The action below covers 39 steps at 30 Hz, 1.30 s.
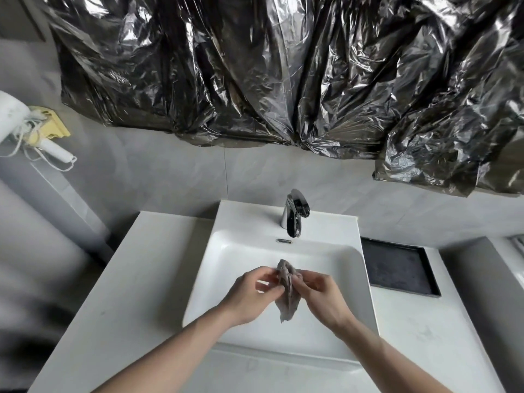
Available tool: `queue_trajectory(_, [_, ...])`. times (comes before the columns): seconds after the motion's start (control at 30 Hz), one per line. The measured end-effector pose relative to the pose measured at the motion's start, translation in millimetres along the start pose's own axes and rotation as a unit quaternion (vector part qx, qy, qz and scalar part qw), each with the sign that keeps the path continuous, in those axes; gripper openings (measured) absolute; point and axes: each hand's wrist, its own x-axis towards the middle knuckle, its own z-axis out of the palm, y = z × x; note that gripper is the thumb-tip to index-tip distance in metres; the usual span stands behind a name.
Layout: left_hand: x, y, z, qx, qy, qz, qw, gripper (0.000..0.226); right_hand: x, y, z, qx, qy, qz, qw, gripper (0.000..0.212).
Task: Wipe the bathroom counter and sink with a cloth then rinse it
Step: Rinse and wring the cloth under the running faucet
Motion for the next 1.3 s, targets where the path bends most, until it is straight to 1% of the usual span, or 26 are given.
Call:
queue_trajectory(0.07, [2,4,3,-0.002,0.021,0.027,0.999,0.011,-8,-2,-2,0.001,0.0,-0.009,1.0,0.035])
queue_trajectory(0.17, [1,1,3,0.01,0.052,0.042,0.998,0.004,-15,5,-5,-0.047,0.027,-0.019,0.998,0.03])
queue_trajectory(0.23, [1,-1,-1,0.036,0.077,0.052,0.995,0.006,-17,11,-8,-0.098,0.08,-0.018,0.992,0.031])
queue_trajectory(0.33, [4,-2,-7,0.037,0.12,0.051,0.991,0.011,-17,19,-15,-0.175,0.158,-0.007,0.972,0.043])
queue_trajectory(0.43, [8,3,-10,0.028,0.131,0.036,0.99,0.01,-14,28,-25,-0.236,0.199,0.04,0.95,0.056])
queue_trajectory(0.5, [10,9,-9,0.029,0.128,0.047,0.99,0.011,-5,37,-33,-0.246,0.195,0.077,0.946,0.055])
queue_trajectory(0.53, [10,13,-9,0.03,0.129,0.056,0.99,0.012,1,39,-36,-0.24,0.19,0.088,0.948,0.051])
queue_trajectory(0.6, [12,22,-10,0.034,0.133,0.066,0.988,0.013,19,36,-44,-0.191,0.187,0.096,0.959,0.035])
queue_trajectory(0.67, [14,29,-13,0.039,0.12,0.056,0.99,0.012,42,18,-47,-0.084,0.176,0.101,0.976,0.019])
queue_trajectory(0.7, [16,30,-15,0.039,0.101,0.044,0.993,0.012,55,7,-48,-0.034,0.169,0.105,0.979,0.014])
queue_trajectory(0.73, [18,31,-17,0.046,0.076,0.026,0.996,0.012,67,-4,-48,0.006,0.163,0.104,0.981,0.013])
queue_trajectory(0.8, [22,31,-25,0.092,0.041,0.009,0.995,0.013,91,-25,-49,0.056,0.149,0.106,0.982,0.019])
queue_trajectory(0.87, [28,30,-33,0.13,0.035,0.007,0.991,0.015,111,-39,-50,0.088,0.133,0.111,0.981,0.025])
queue_trajectory(0.93, [34,28,-40,0.139,0.05,0.009,0.989,0.014,127,-46,-50,0.144,0.132,0.134,0.972,0.025])
queue_trajectory(1.0, [40,25,-46,0.136,0.071,0.01,0.988,0.013,140,-48,-50,0.229,0.149,0.169,0.947,0.022])
queue_trajectory(1.07, [46,24,-48,0.141,0.08,0.005,0.987,0.015,148,-49,-50,0.28,0.168,0.186,0.927,0.02])
queue_trajectory(1.17, [57,24,-44,0.133,0.072,-0.003,0.988,0.017,152,-48,-51,0.327,0.18,0.187,0.909,0.014])
queue_trajectory(1.3, [73,27,-33,0.14,0.067,-0.016,0.988,0.02,153,-47,-51,0.355,0.189,0.169,0.9,0.014])
